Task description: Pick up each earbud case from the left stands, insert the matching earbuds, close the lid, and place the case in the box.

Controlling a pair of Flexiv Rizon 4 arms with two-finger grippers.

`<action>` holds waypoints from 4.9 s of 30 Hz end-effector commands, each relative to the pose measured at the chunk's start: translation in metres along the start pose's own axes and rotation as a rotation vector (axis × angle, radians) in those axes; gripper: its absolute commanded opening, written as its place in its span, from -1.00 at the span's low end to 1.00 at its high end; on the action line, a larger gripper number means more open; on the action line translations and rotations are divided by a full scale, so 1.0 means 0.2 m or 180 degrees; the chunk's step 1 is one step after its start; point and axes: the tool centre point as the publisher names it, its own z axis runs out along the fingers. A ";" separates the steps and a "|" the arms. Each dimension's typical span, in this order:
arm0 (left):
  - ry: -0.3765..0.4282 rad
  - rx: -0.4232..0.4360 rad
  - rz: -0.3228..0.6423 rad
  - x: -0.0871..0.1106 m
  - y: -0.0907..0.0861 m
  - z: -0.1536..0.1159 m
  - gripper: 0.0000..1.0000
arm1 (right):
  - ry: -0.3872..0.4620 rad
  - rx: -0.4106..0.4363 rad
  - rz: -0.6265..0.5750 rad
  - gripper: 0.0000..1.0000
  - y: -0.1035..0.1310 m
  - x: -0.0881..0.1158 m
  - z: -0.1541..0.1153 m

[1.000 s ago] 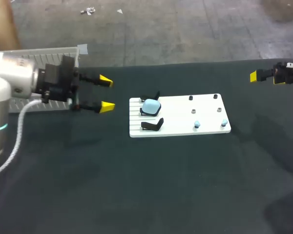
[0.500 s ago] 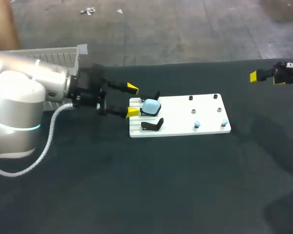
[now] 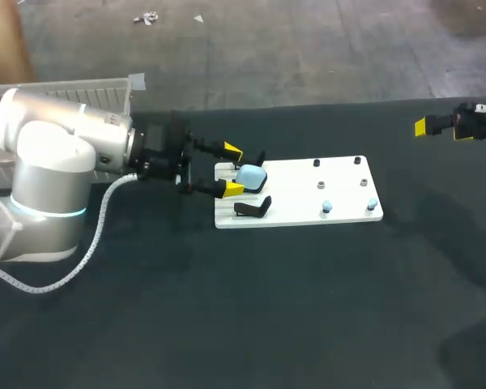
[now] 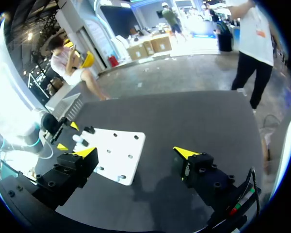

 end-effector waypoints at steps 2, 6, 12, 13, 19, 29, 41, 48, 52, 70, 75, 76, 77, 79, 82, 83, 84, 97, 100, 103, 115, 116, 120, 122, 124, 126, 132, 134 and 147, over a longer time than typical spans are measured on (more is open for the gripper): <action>0.0059 -0.0005 -0.0034 0.03 0.02 0.02 1.00 | 0.0001 -0.0010 -0.0003 1.00 0.00 0.00 0.00; 0.0106 -0.0035 -0.0052 0.06 0.03 0.03 1.00 | 0.0001 -0.0010 -0.0003 1.00 0.00 0.00 0.00; 0.0114 -0.0048 -0.0078 0.07 0.03 0.03 0.87 | 0.0001 -0.0010 -0.0003 1.00 0.00 0.00 0.00; 0.0116 -0.0048 -0.0078 0.07 0.03 0.03 0.82 | 0.0001 -0.0010 -0.0003 1.00 0.00 0.00 0.00; 0.0112 -0.0055 -0.0077 0.08 0.03 0.03 0.61 | 0.0001 -0.0010 -0.0003 1.00 0.00 0.00 0.00; 0.0108 -0.0023 -0.0087 0.09 0.03 0.05 0.22 | 0.0001 -0.0010 -0.0003 1.00 0.00 0.00 0.00; 0.0090 0.0047 -0.0115 0.10 0.04 0.09 -0.05 | 0.0001 -0.0010 -0.0003 1.00 0.00 0.00 0.00; 0.0086 0.0083 -0.0134 0.12 0.05 0.11 -0.07 | 0.0001 -0.0010 -0.0003 1.00 0.00 0.00 0.00; 0.0082 0.0105 -0.0135 0.12 0.05 0.12 -0.11 | 0.0001 -0.0010 -0.0003 1.00 0.00 0.00 0.00; 0.0058 0.0117 -0.0140 0.13 0.07 0.14 -0.22 | 0.0001 -0.0010 -0.0003 1.00 0.00 0.00 0.00; 0.0050 0.0124 -0.0136 0.12 0.08 0.14 -0.29 | 0.0001 -0.0010 -0.0003 1.00 0.00 0.00 0.00; 0.0051 0.0127 -0.0135 0.12 0.08 0.14 -0.30 | 0.0001 -0.0010 -0.0003 1.00 0.00 0.00 0.00; 0.0051 0.0133 -0.0134 0.12 0.08 0.15 -0.34 | 0.0001 -0.0010 -0.0003 1.00 0.00 0.00 0.00; 0.0056 0.0142 -0.0135 0.12 0.07 0.15 -0.35 | 0.0001 -0.0010 -0.0003 1.00 0.00 0.00 0.00; 0.0057 0.0158 -0.0136 0.13 0.07 0.15 -0.55 | 0.0001 -0.0010 -0.0003 1.00 0.00 0.00 0.00; 0.0056 0.0161 -0.0136 0.13 0.07 0.15 -0.61 | 0.0001 -0.0010 -0.0003 1.00 0.00 0.00 0.00; 0.0055 0.0163 -0.0138 0.13 0.07 0.15 -0.70 | 0.0001 -0.0010 -0.0003 1.00 0.00 0.00 0.00; 0.0041 0.0150 -0.0074 0.09 0.08 0.12 -1.00 | 0.0001 -0.0010 -0.0003 1.00 0.00 0.00 0.00; -0.0014 0.0116 -0.0016 0.04 0.08 0.08 -1.00 | 0.0001 -0.0010 -0.0003 1.00 0.00 0.00 0.00; -0.0040 0.0080 0.0005 -0.01 0.07 0.05 -1.00 | 0.0001 -0.0010 -0.0003 1.00 0.00 0.00 0.00; -0.0022 0.0001 0.0148 -0.22 0.03 0.02 -1.00 | 0.0329 -0.0012 -0.0193 1.00 0.11 -0.01 0.11; -0.0022 -0.0011 0.0158 -0.24 0.03 0.03 -1.00 | 0.0363 -0.0060 -0.0228 1.00 0.13 -0.01 0.13; 0.0016 -0.0017 0.0157 -0.29 0.03 0.07 -1.00 | 0.0480 -0.0081 -0.0355 1.00 0.22 0.00 0.20; 0.0049 -0.0046 0.0179 -0.32 0.03 0.09 -1.00 | 0.0558 -0.0117 -0.0433 1.00 0.27 0.00 0.23; 0.0067 -0.0060 0.0185 -0.34 0.04 0.11 -1.00 | 0.0607 -0.0132 -0.0484 1.00 0.31 0.00 0.25; 0.0104 -0.0100 0.0214 -0.36 0.05 0.12 -1.00 | 0.0654 -0.0168 -0.0534 1.00 0.35 0.00 0.28; 0.0143 -0.0090 0.0239 -0.40 0.08 0.19 -1.00 | 0.0762 -0.0320 -0.0653 1.00 0.46 0.01 0.35; 0.0164 -0.0092 0.0253 -0.41 0.09 0.21 -1.00 | 0.0786 -0.0348 -0.0680 1.00 0.50 0.02 0.37; 0.0225 -0.0083 0.0303 -0.47 0.09 0.31 -1.00 | 0.0928 -0.0567 -0.0833 1.00 0.65 0.03 0.50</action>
